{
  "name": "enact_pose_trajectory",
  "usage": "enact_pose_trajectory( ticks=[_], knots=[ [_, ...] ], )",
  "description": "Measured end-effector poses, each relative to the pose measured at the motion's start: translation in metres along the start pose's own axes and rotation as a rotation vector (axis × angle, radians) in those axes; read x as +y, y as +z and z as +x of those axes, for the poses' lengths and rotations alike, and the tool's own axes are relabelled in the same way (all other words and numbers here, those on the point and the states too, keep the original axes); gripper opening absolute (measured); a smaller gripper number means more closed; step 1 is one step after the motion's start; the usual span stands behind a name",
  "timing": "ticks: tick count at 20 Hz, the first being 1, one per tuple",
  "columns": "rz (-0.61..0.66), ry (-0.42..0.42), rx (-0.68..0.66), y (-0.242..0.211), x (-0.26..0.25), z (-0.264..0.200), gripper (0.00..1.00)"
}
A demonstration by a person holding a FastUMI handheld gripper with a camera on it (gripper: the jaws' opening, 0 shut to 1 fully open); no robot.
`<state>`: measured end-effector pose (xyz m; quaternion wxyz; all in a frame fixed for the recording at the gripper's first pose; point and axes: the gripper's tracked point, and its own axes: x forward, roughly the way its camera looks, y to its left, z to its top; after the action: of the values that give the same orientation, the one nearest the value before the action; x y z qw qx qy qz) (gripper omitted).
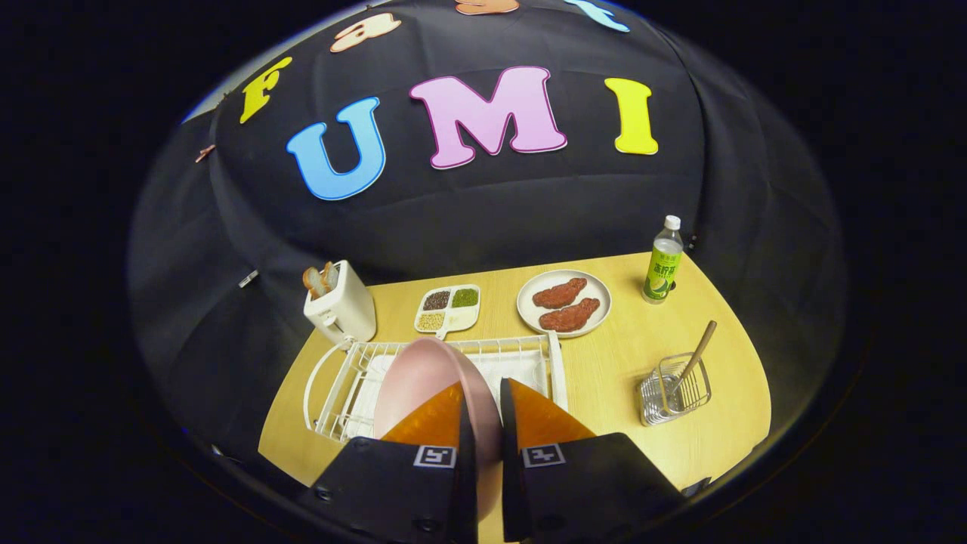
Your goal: Take the plate from the dish rack, then take the spoon from the basket and place it into the plate.
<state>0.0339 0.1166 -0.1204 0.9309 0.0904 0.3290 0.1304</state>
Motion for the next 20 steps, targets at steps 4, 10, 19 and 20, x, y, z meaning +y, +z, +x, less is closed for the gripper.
enact_pose_trajectory(
  ticks=[4, 10, 19, 20],
  knots=[
    [0.084, 0.094, 0.115, -0.071, -0.02, -0.036, 0.17],
    [0.183, 0.144, 0.213, -0.153, -0.056, -0.037, 0.17],
    [0.305, 0.142, 0.278, -0.219, -0.099, 0.017, 0.17],
    [0.329, 0.148, 0.275, -0.221, -0.1, 0.015, 0.17]
  ],
)
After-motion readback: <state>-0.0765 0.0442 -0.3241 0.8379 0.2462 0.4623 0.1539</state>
